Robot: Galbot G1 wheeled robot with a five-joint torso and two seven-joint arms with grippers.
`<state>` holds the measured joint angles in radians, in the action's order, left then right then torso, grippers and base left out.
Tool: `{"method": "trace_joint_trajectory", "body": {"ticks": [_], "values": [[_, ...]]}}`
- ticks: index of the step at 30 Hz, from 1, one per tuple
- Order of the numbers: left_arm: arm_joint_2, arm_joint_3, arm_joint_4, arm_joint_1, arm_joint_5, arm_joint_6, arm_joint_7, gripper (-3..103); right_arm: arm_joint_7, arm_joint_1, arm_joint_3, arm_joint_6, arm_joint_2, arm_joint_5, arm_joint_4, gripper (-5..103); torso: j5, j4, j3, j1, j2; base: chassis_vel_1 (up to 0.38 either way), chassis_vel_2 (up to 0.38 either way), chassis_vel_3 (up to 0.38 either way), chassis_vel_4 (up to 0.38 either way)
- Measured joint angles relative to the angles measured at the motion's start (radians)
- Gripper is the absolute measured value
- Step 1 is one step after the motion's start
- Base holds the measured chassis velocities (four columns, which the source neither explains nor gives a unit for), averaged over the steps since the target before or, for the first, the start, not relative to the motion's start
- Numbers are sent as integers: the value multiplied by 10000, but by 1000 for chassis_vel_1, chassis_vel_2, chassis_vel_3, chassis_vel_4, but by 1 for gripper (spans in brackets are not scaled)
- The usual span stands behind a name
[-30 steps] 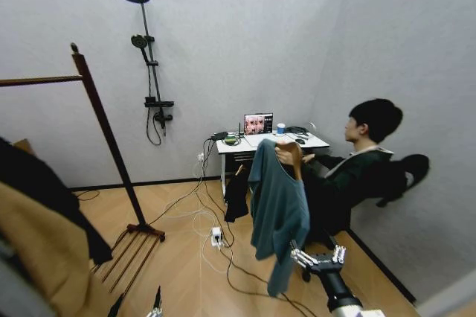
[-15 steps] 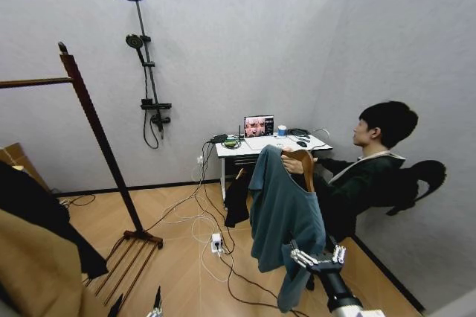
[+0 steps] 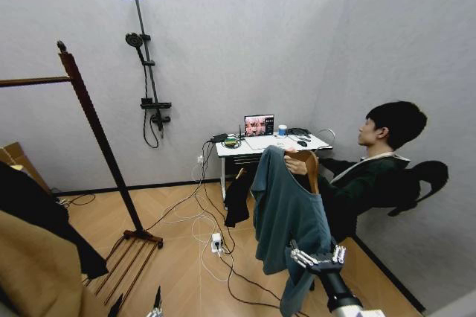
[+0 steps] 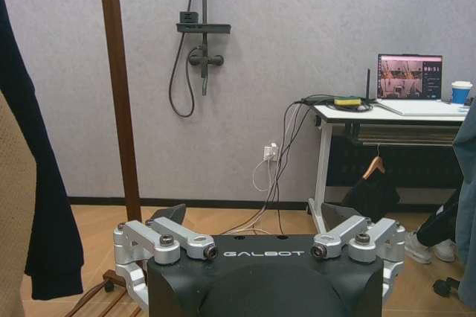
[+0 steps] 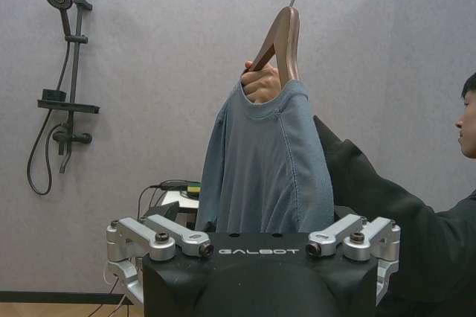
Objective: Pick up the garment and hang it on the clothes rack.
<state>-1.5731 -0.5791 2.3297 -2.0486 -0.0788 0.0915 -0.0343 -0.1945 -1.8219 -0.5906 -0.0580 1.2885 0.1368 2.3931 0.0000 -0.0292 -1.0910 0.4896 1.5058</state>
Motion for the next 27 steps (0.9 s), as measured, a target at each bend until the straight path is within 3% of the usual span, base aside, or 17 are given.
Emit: {"method": "trace_joint_trajectory", "body": {"ticks": [19,22,27], "values": [[0,0,0,0,0,0,0,100,0,31,-31,8,-15,28,0,100,0,-1,0,-2,0,0,0,0,0],[0,0,0,0,0,0,0,100,17,196,-248,165,-122,246,61,100,3,-3,0,-2,0,0,0,0,0],[0,0,0,0,0,0,0,100,210,1455,-1811,1282,-906,1725,652,100,2,1,0,-2,0,0,0,0,0]]}}
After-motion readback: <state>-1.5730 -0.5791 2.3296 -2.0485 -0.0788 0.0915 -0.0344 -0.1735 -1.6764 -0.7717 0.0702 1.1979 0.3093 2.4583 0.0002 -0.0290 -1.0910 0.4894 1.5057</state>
